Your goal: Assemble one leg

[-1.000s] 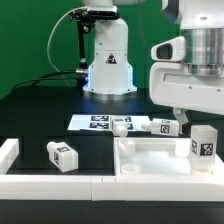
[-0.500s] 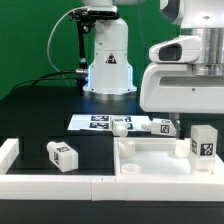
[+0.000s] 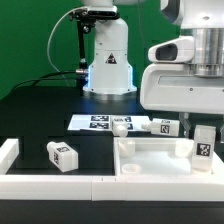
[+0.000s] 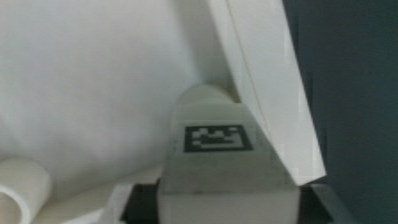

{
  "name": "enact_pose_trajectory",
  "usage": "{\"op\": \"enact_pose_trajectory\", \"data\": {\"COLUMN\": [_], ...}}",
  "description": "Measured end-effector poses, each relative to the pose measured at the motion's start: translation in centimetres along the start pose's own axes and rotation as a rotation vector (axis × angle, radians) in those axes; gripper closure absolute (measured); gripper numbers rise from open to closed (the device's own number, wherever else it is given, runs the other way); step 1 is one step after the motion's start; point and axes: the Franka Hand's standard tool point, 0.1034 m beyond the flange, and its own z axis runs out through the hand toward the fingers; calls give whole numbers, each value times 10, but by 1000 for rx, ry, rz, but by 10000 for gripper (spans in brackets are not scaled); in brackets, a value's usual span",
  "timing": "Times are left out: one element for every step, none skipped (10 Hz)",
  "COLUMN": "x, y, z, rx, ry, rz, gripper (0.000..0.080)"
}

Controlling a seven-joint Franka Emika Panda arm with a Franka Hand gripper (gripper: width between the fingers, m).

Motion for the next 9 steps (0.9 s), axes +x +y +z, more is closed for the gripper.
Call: {"op": "enact_pose_trajectory", "data": {"x": [0,0,0,0,0,-1,-1,-1,-1], "y": [0,0,0,0,0,-2,-2,-2,-1], "z": [1,1,1,1,2,2,2,2,2], "rx": [1,0,-1,6,20,36,46,53,52], "ry": [3,7,6,-1,-10,-9,-9,-11,-10], "rz": [128,282,426,615,809,984,1082,1148,1122], "gripper": [515,515,515,515,515,515,515,515,515]}}
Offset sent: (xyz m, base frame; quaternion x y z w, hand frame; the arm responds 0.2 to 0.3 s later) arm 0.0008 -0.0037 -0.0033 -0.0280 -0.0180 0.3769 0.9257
